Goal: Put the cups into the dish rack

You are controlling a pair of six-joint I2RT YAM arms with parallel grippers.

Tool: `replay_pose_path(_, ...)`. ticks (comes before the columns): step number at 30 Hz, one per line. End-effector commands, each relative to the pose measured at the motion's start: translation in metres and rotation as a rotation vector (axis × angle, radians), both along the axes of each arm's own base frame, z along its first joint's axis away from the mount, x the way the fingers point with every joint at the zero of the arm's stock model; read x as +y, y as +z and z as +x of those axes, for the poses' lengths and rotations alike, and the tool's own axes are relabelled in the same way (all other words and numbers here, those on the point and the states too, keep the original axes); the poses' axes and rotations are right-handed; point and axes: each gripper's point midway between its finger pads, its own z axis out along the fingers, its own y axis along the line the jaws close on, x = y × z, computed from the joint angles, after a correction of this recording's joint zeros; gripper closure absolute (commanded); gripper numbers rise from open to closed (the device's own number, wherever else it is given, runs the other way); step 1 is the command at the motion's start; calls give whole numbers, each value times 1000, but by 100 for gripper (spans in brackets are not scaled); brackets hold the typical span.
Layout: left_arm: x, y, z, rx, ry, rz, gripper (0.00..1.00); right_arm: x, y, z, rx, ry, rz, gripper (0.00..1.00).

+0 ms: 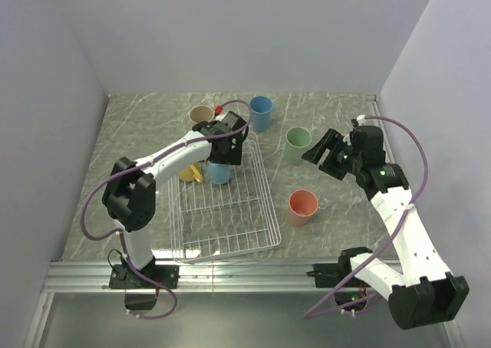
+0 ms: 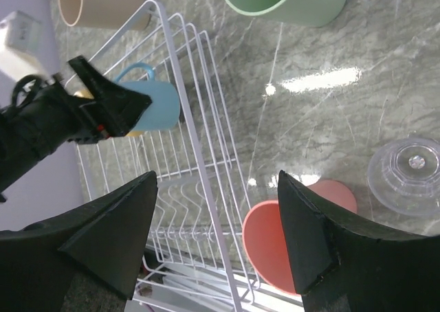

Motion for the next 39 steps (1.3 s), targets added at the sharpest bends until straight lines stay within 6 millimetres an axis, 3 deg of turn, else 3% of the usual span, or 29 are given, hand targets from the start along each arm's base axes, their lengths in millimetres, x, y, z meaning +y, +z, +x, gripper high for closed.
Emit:
replay_pose_path(1,6,36,-2,-62,17,-49,1,1,19,21,-66,-10,8,23)
replay_pose_path(5,7,68,-9,-92,30,-106,1,4,26,39,-81,-15,22,23)
replay_pose_path(9,7,119,-13,-166,41,-194,1,1,25,56,-73,-31,-12,23)
replay_pose_path(11,6,134,-15,-188,30,-219,1,0,27,63,-74,-30,-19,23)
replay_pose_path(15,12,186,-16,-273,46,-265,1,7,29,77,-72,-8,-8,23)
replay_pose_path(18,19,208,-16,-311,55,-284,1,16,35,87,-81,22,3,24)
replay_pose_path(19,23,210,-15,-308,63,-297,1,22,43,89,-99,41,4,24)
replay_pose_path(21,30,212,-15,-305,74,-328,1,28,39,95,-88,70,-19,24)
replay_pose_path(22,38,214,-10,-311,96,-344,1,35,50,98,-109,88,-26,24)
replay_pose_path(24,40,213,-13,-292,93,-401,1,48,37,103,-52,158,-24,23)
replay_pose_path(25,45,216,-8,-303,106,-429,1,60,55,107,-76,207,-10,23)
replay_pose_path(26,44,221,-12,-307,93,-466,1,71,36,107,-1,265,-35,23)
replay_pose_path(27,45,214,-14,-293,91,-471,1,79,37,109,7,295,-50,23)
replay_pose_path(28,45,215,-13,-299,91,-484,2,93,58,114,-37,331,-56,23)
replay_pose_path(29,45,212,-16,-291,92,-488,3,100,46,119,16,350,-53,23)
replay_pose_path(30,44,208,-18,-277,87,-495,3,106,60,127,-11,356,-30,23)
replay_pose_path(33,42,199,-26,-246,85,-516,5,118,53,148,26,358,9,23)
replay_pose_path(34,41,197,-28,-238,84,-521,5,121,65,155,-4,358,14,23)
replay_pose_path(35,43,197,-33,-238,90,-532,5,123,52,162,29,355,11,23)
replay_pose_path(37,46,195,-39,-240,100,-536,5,126,54,171,25,356,10,23)
replay_pose_path(38,50,193,-43,-243,109,-536,4,128,37,174,72,365,3,23)
replay_pose_path(39,53,192,-46,-245,113,-533,4,128,38,178,69,364,-5,23)
